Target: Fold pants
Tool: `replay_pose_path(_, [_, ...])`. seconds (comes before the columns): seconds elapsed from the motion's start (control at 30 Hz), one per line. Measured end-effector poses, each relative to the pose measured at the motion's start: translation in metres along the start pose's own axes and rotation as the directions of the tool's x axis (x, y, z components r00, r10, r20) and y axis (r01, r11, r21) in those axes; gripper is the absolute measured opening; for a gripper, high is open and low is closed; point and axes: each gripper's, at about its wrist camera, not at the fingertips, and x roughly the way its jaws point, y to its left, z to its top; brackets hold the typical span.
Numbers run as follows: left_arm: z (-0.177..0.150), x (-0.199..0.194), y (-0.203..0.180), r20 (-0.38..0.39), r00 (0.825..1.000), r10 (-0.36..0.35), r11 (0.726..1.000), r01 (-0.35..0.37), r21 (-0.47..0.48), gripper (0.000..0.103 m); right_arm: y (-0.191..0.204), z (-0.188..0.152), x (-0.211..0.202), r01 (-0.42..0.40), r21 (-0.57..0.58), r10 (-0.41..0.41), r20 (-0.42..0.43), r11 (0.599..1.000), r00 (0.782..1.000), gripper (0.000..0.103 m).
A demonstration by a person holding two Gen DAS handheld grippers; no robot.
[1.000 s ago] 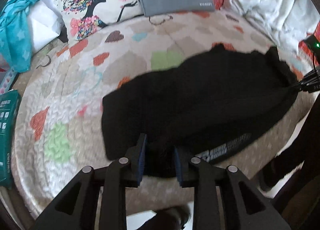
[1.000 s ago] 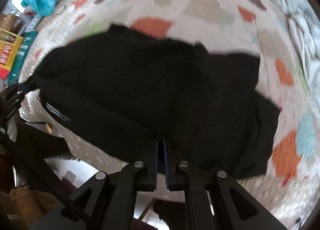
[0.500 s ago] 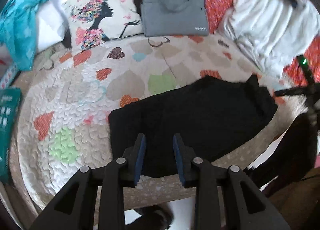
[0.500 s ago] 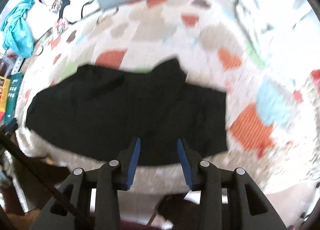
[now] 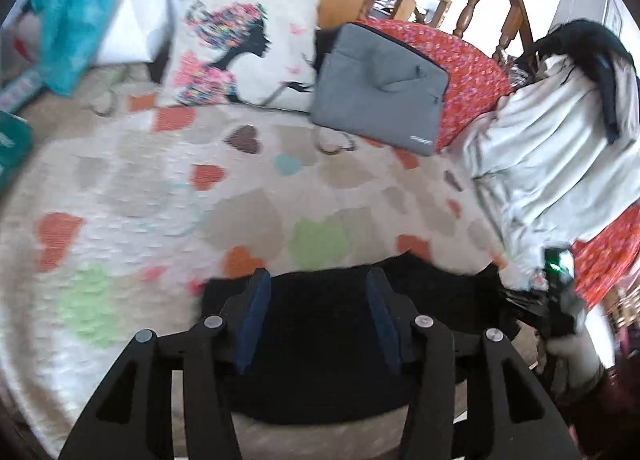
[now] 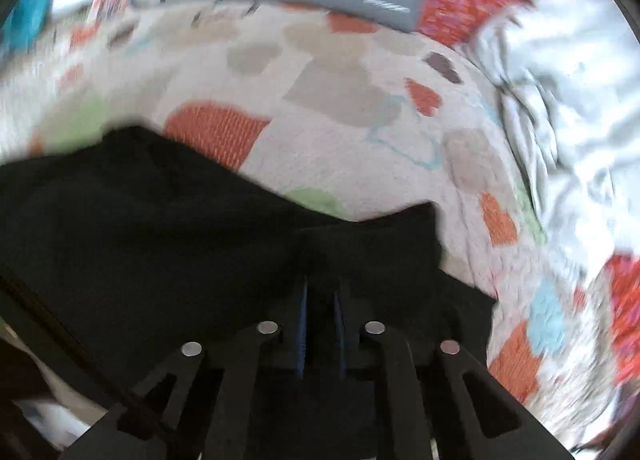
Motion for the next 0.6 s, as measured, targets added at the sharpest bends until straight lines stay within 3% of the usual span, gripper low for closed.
replay_pose_path(0.13, [-0.004, 0.040, -0.003, -0.022, 0.999, -0.047, 0.998, 0.046, -0.050, 0.049, -0.064, -0.017, -0.020, 0.051, 0.187, -0.047, -0.027, 0.981, 0.999, 0.014])
replay_pose_path(0.2, [-0.015, 0.057, 0.007, -0.055, 0.993, -0.102, 0.990, 0.096, -0.104, 0.049, -0.093, -0.029, -0.008, 0.124, 0.245, -0.099, -0.111, 0.962, 0.989, 0.030])
replay_pose_path(0.3, [-0.030, 0.073, 0.020, -0.102, 0.990, -0.098, 0.987, 0.084, -0.140, 0.049, -0.119, -0.043, 0.000, 0.264, 0.278, -0.214, -0.199, 0.924, 0.956, 0.035])
replay_pose_path(0.4, [-0.038, 0.082, 0.026, -0.133, 0.987, -0.092, 0.985, 0.071, -0.156, 0.049, -0.133, -0.048, -0.010, 0.294, 0.340, -0.243, -0.184, 0.893, 0.952, 0.036])
replay_pose_path(0.5, [-0.043, 0.087, 0.026, -0.137, 0.985, -0.101, 0.984, 0.078, -0.162, 0.049, -0.125, -0.038, -0.027, 0.216, 0.350, -0.204, -0.071, 0.912, 0.976, 0.039])
replay_pose_path(0.53, [-0.043, 0.088, 0.026, -0.137, 0.986, -0.099, 0.984, 0.076, -0.162, 0.049, -0.122, -0.034, -0.026, 0.190, 0.333, -0.177, -0.071, 0.923, 0.982, 0.047])
replay_pose_path(0.6, [-0.044, 0.089, 0.022, -0.132, 0.986, -0.102, 0.985, 0.082, -0.151, 0.049, -0.113, -0.029, -0.016, 0.144, 0.317, -0.124, -0.081, 0.937, 0.989, 0.052])
